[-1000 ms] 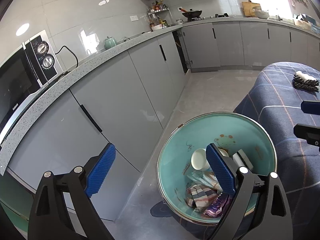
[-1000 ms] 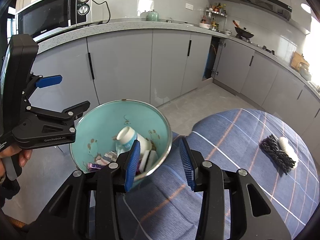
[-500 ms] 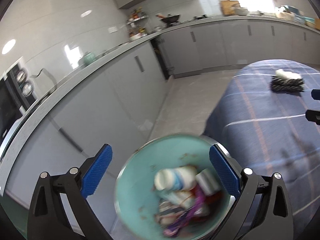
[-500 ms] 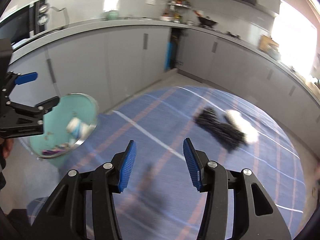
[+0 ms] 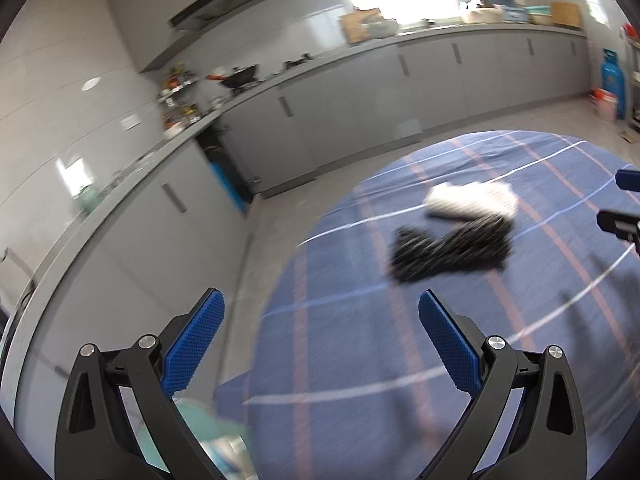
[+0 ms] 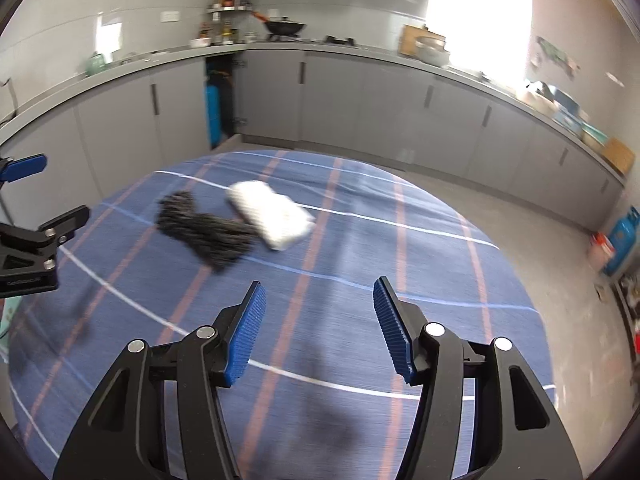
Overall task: Collect trash
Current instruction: 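Move both open tools back over the black scrubber and white cloth, then grasp the black coiled scrubber with the left tool, then grasp the white textured cloth with the right tool, then carry the black scrubber and white cloth over the teal bin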
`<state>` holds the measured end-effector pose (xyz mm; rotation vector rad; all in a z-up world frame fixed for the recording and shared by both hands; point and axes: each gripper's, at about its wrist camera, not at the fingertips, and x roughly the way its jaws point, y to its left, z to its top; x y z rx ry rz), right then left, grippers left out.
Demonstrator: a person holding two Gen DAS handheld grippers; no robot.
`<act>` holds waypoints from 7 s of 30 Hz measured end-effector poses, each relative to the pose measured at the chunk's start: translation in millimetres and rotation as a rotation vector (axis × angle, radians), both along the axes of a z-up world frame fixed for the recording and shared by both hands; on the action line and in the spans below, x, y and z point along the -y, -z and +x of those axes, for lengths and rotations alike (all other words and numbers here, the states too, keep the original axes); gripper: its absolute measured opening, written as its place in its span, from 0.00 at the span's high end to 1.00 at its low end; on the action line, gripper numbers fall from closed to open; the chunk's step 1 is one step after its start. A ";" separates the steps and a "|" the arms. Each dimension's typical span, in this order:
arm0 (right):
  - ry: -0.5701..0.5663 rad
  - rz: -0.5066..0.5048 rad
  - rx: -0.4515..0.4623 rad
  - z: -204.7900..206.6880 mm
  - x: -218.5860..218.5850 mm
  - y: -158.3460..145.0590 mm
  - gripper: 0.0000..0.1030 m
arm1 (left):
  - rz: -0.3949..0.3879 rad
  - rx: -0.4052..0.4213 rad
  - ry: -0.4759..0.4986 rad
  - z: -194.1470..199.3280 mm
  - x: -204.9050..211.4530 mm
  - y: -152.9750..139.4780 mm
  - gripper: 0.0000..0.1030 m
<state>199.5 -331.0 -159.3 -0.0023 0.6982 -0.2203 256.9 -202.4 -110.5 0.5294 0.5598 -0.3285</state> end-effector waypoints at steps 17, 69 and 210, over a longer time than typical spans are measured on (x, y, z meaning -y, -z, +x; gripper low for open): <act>0.079 0.046 0.000 -15.1 73.4 12.9 0.40 | 0.002 -0.246 0.147 25.6 113.3 55.3 0.64; -0.220 0.135 -0.094 59.7 -38.7 4.6 0.89 | -0.109 -0.107 -0.003 -12.5 -57.0 -1.5 0.92; -0.580 0.057 -0.073 35.9 -314.6 -14.0 0.87 | -0.113 -0.019 -0.397 -62.6 -311.5 -6.6 0.91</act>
